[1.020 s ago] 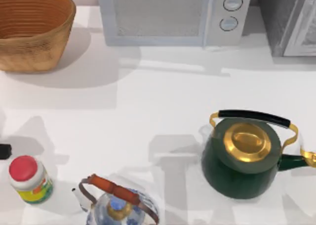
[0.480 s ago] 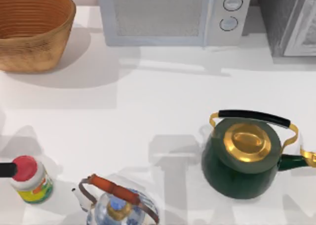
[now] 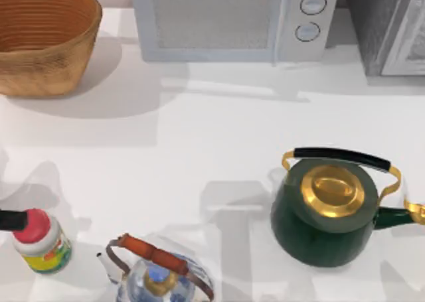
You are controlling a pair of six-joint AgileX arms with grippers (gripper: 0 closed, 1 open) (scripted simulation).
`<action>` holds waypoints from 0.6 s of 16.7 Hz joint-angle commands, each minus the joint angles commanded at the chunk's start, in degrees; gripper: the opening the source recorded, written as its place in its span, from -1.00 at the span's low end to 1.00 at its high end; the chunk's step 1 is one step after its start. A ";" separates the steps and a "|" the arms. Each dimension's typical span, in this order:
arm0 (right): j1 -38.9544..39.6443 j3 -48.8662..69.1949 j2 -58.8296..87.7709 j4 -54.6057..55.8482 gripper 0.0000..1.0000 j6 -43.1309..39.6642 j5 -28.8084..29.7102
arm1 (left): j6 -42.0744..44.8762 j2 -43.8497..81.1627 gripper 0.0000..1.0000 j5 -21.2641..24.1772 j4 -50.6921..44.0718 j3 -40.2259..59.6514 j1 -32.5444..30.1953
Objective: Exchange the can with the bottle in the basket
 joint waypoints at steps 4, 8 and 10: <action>0.00 0.00 0.00 0.00 1.00 0.00 0.00 | 0.10 15.22 -1.00 7.08 7.80 6.83 -2.51; 0.00 0.00 0.00 0.00 1.00 0.00 0.00 | 0.21 35.70 -1.00 16.65 18.43 16.15 -5.89; 0.00 0.00 0.00 0.00 1.00 0.00 0.00 | 0.27 47.20 -1.00 22.03 24.45 21.42 -7.80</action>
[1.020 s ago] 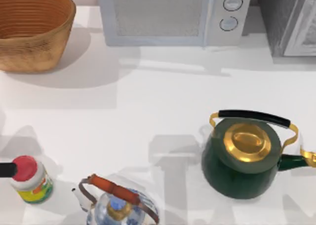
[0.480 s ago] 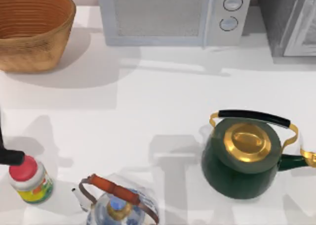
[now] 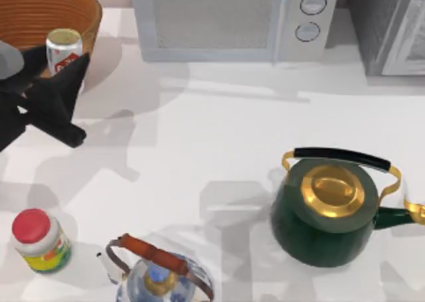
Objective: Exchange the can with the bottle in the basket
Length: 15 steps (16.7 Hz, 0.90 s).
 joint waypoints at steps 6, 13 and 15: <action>0.00 0.00 0.00 0.00 1.00 0.00 0.00 | 0.24 35.71 -1.00 16.79 18.92 16.60 -5.98; 0.00 0.00 0.00 0.00 1.00 0.00 0.00 | 0.59 71.58 -1.00 33.79 38.32 33.67 -12.08; 0.00 0.00 0.00 0.00 1.00 0.00 0.00 | 0.68 79.05 -1.00 37.36 42.43 37.28 -13.38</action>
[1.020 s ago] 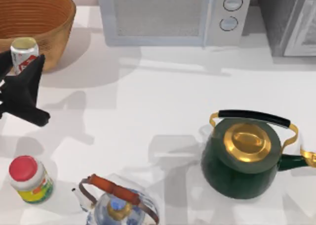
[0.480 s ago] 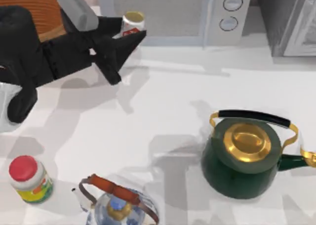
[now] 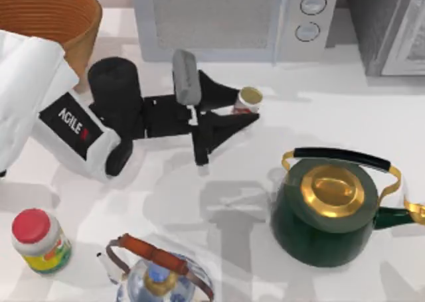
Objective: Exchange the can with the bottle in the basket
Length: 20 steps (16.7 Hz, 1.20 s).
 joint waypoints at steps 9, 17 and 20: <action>0.00 0.00 0.00 0.00 1.00 0.00 0.00 | 0.16 11.17 -1.00 5.37 6.21 5.47 -2.02; 0.00 0.00 0.00 0.00 1.00 0.00 0.00 | 0.16 11.17 -0.10 5.37 6.21 5.47 -2.02; 0.00 0.00 0.00 0.00 1.00 0.00 0.00 | 0.16 11.17 0.36 5.37 6.21 5.47 -2.02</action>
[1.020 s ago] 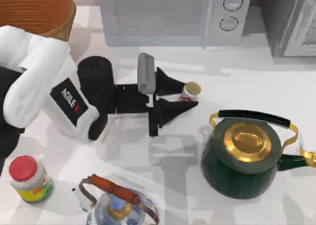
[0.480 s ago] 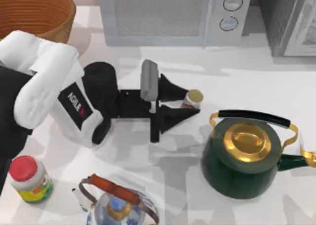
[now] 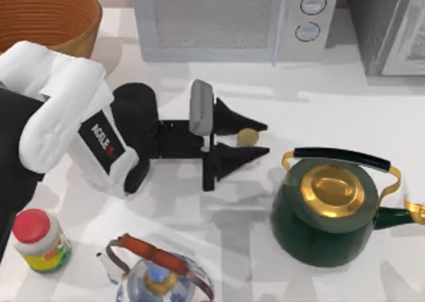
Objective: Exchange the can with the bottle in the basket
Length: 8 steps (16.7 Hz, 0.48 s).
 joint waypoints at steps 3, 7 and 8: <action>0.00 0.00 0.00 0.00 1.00 0.00 0.00 | 0.00 0.00 0.81 0.00 0.00 0.00 0.00; 0.00 0.00 0.00 0.00 1.00 0.00 0.00 | 0.00 0.00 1.00 0.00 0.00 0.00 0.00; 0.00 0.00 0.00 0.00 1.00 0.00 0.00 | 0.00 0.00 1.00 0.00 0.00 0.00 0.00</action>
